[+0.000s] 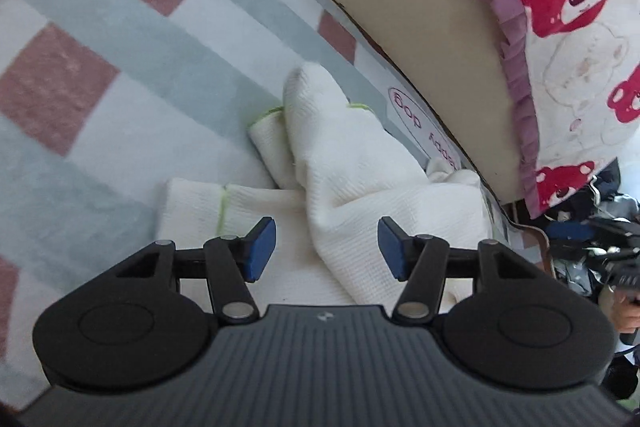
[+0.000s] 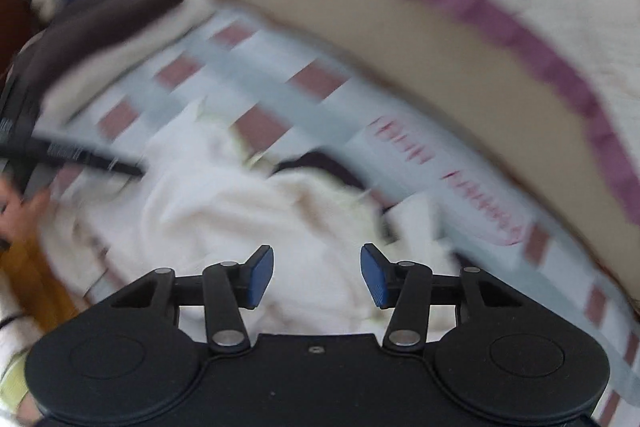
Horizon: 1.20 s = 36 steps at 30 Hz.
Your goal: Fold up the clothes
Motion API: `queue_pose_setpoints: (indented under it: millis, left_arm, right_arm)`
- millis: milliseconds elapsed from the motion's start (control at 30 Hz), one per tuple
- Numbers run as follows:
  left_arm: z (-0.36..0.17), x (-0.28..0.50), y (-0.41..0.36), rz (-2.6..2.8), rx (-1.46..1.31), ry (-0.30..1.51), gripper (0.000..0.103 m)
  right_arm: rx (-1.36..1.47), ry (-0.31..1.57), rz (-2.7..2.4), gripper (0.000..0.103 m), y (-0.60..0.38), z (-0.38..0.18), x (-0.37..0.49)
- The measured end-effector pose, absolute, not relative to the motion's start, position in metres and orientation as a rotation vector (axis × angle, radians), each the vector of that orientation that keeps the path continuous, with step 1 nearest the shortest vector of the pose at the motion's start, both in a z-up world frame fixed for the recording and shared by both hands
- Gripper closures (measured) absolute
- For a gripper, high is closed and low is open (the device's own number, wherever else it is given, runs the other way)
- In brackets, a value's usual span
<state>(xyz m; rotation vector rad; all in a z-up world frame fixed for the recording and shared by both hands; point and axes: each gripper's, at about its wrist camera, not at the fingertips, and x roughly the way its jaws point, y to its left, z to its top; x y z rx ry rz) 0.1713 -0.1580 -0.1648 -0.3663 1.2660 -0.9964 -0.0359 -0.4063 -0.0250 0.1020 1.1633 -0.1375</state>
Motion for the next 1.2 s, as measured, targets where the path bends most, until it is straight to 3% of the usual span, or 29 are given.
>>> queue_pose_setpoints:
  millis: [100,233,300,333,367,500,533,567,700,800,933,1067,1133,1200]
  left_arm:
    - [-0.175,0.167,-0.171,-1.004,-0.390,1.340,0.047]
    - [-0.170,0.157,-0.186,-1.066,-0.354,1.335,0.047]
    - [-0.160,0.149,-0.191,-1.090,-0.292,1.262,0.058]
    - [-0.155,0.145,-0.194,-1.097,-0.255,1.225,0.081]
    - [-0.150,0.141,-0.197,-1.096,-0.204,1.188,0.094]
    - [-0.126,0.134,-0.197,-1.079,-0.129,1.043,0.098]
    - [-0.120,0.135,-0.194,-1.079,-0.141,1.012,0.098]
    - [-0.112,0.136,-0.189,-1.081,-0.162,0.980,0.098]
    - [-0.077,0.128,-0.168,-1.012,-0.137,0.724,0.098]
    - [-0.053,0.116,-0.160,-0.962,-0.034,0.567,0.093]
    - [-0.051,0.114,-0.156,-1.134,-0.112,0.695,0.064]
    - [-0.051,0.094,-0.164,-1.276,-0.090,0.721,0.061]
    - [-0.049,0.080,-0.170,-1.323,-0.036,0.693,0.048]
    - [-0.050,0.069,-0.173,-1.371,-0.011,0.686,0.045]
  right_arm:
    - [0.283,1.173,-0.092,0.049,-0.402,-0.042,-0.043]
    - [0.574,1.013,-0.094,0.049,-0.402,-0.077,-0.080]
    - [0.619,0.944,-0.092,0.049,-0.398,-0.093,-0.096]
    - [0.598,0.924,-0.095,0.049,-0.394,-0.099,-0.099]
    - [0.586,0.917,-0.102,0.049,-0.393,-0.105,-0.099]
    - [0.578,0.935,-0.145,0.049,-0.399,-0.131,-0.084]
    - [0.571,0.927,-0.132,0.056,-0.400,-0.133,-0.081]
    - [0.564,0.905,-0.093,0.097,-0.399,-0.130,-0.079]
    - [0.680,0.754,0.031,0.095,-0.400,-0.096,-0.085]
    - [0.814,0.645,0.074,0.095,-0.407,-0.068,-0.090]
    - [0.807,0.616,0.025,0.095,-0.410,-0.037,-0.088]
    - [0.785,0.577,-0.039,0.095,-0.419,-0.020,-0.087]
    - [0.802,0.557,-0.048,0.095,-0.424,-0.016,-0.084]
    - [0.860,0.529,-0.023,0.095,-0.428,-0.014,-0.080]
